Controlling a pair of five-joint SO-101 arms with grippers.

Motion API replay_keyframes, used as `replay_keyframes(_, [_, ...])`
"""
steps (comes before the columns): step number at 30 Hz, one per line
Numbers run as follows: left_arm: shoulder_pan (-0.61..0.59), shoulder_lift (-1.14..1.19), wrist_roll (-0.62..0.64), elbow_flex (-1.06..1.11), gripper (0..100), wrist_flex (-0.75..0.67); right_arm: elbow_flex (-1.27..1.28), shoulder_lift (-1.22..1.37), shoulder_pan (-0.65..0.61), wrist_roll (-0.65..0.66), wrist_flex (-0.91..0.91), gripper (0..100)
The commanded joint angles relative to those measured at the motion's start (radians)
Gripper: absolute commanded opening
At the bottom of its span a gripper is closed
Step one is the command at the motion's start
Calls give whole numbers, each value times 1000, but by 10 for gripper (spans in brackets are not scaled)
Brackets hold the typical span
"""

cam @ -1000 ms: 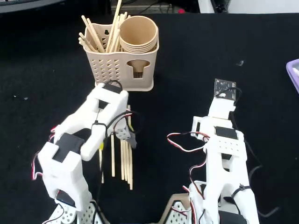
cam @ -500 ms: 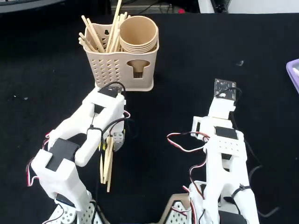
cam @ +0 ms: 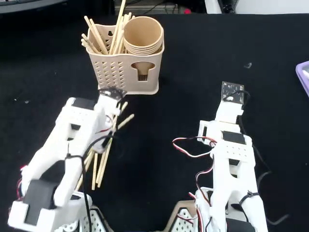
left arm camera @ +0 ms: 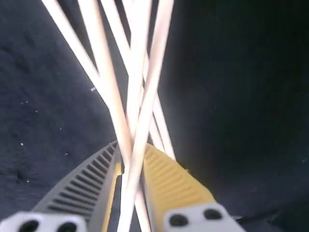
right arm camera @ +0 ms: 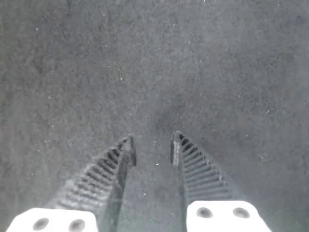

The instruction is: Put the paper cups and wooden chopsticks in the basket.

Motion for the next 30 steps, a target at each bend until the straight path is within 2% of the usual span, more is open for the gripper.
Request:
replay_keyframes(1, [-1, -51, -49, 53, 30, -61, -2, -24, 17, 0, -14, 128])
replay_keyframes(6, [-8, -26, -48, 193, 38, -316, -2, -24, 17, 0, -14, 128])
replay_keyframes(10, [-8, -12, -23, 202, 169, -342, -2, -24, 17, 0, -14, 128])
replay_keyframes(12, [-12, -17, -8, 188, 199, -341, -2, -24, 17, 0, -14, 128])
replay_keyframes(20, [-12, -43, -6, 174, 95, -336, -2, -24, 17, 0, -14, 128])
replay_keyframes(30, [-10, -46, -6, 143, 30, -334, -2, -24, 17, 0, -14, 128])
